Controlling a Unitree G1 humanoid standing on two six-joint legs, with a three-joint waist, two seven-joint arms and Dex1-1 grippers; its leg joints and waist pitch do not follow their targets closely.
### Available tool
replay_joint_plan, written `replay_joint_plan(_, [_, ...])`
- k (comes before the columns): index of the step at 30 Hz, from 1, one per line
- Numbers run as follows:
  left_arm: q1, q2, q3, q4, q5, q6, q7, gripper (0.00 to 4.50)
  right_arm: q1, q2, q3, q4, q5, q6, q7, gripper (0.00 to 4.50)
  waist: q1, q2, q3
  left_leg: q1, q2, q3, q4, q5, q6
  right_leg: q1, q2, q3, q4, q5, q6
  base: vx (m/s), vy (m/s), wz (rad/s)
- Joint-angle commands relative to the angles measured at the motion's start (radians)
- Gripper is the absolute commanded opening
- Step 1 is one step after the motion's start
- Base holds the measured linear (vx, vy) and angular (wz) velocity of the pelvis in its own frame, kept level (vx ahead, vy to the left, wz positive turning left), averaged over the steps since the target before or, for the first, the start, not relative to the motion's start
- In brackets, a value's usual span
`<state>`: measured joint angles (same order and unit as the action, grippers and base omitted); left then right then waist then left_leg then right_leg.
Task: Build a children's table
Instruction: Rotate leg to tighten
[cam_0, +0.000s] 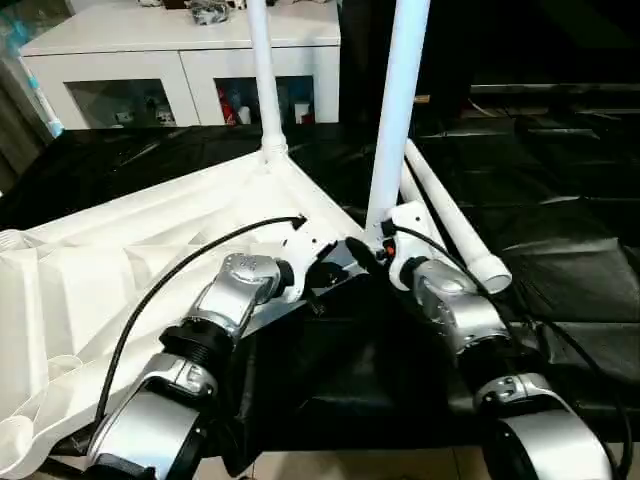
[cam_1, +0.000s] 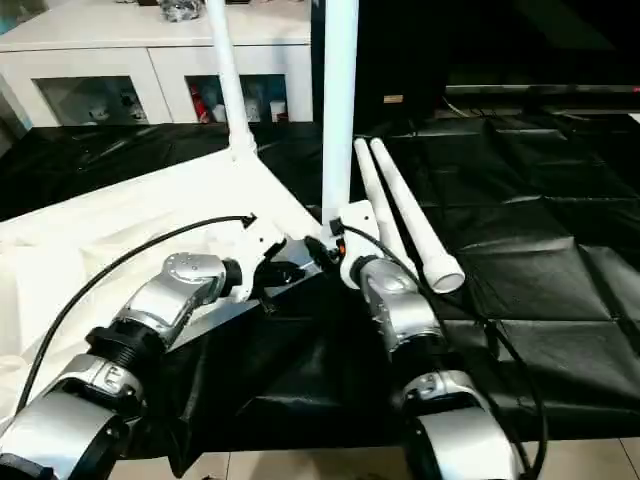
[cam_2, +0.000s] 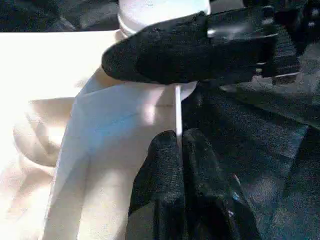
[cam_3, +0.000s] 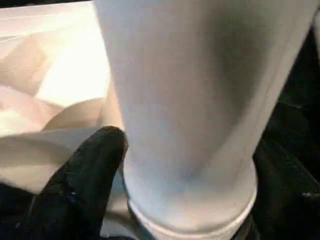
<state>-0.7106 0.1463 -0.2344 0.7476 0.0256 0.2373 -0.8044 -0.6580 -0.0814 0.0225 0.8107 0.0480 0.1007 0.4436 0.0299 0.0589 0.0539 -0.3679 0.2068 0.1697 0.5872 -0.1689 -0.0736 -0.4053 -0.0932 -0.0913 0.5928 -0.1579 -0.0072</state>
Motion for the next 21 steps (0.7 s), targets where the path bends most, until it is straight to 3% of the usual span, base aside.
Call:
replay_joint_plan(1, [0.022, 0.003, -0.009, -0.057, -0.036, -0.063, -0.086, 0.00, 0.032, 0.002, 0.070, -0.032, 0.020, -0.006, 0.138, 3.88, 0.001, -0.012, -0.070, 0.001, 0.009, 0.000, -0.068, -0.298, 0.051, 0.055, -0.044, 0.038, -0.083, -0.334, -0.196, 0.000, 0.000, 0.00])
replay_joint_plan(3, [0.046, 0.037, -0.015, -0.089, -0.050, -0.064, -0.151, 0.00, 0.058, -0.045, 0.085, -0.083, 0.029, -0.006, 0.227, 3.88, 0.003, -0.011, -0.071, -0.003, 0.011, 0.001, -0.067, -0.276, 0.064, 0.057, -0.047, 0.039, -0.079, -0.298, -0.207, 0.000, 0.000, 0.00])
replay_joint_plan(6, [0.072, 0.075, -0.025, -0.125, -0.066, -0.068, -0.232, 0.00, 0.084, -0.095, 0.101, -0.134, 0.038, -0.009, 0.322, 3.88, 0.008, -0.011, -0.070, 0.001, 0.013, 0.004, -0.066, -0.260, 0.077, 0.057, -0.045, 0.039, -0.078, -0.282, -0.220, 0.000, 0.000, 0.00])
replay_joint_plan(13, [0.113, 0.171, -0.050, -0.191, -0.080, -0.059, -0.389, 0.00, 0.120, -0.206, 0.112, -0.210, 0.059, -0.021, 0.520, 3.88, 0.019, -0.005, -0.069, 0.005, 0.019, 0.004, -0.070, -0.291, 0.060, 0.054, -0.043, 0.040, -0.075, -0.297, -0.228, 0.000, 0.000, 0.00])
replay_joint_plan(14, [0.118, 0.184, -0.050, -0.205, -0.082, -0.052, -0.408, 0.00, 0.119, -0.221, 0.109, -0.214, 0.066, -0.018, 0.538, 3.62, 0.021, -0.004, -0.067, 0.006, 0.019, 0.004, -0.070, -0.297, 0.056, 0.052, -0.043, 0.041, -0.076, -0.301, -0.227, 0.000, 0.000, 0.00])
replay_joint_plan(18, [0.126, 0.206, -0.045, -0.224, -0.091, -0.050, -0.438, 0.00, 0.118, -0.240, 0.114, -0.232, 0.077, -0.005, 0.575, 3.49, 0.021, -0.004, -0.067, 0.007, 0.018, 0.003, -0.071, -0.312, 0.049, 0.051, -0.044, 0.041, -0.077, -0.321, -0.220, 0.000, 0.000, 0.00])
replay_joint_plan(21, [0.128, 0.211, -0.045, -0.227, -0.094, -0.049, -0.445, 0.00, 0.125, -0.235, 0.116, -0.247, 0.084, 0.003, 0.590, 3.15, 0.023, -0.005, -0.069, 0.005, 0.018, 0.003, -0.069, -0.286, 0.049, 0.054, -0.044, 0.041, -0.074, -0.303, -0.219, 0.000, 0.000, 0.00])
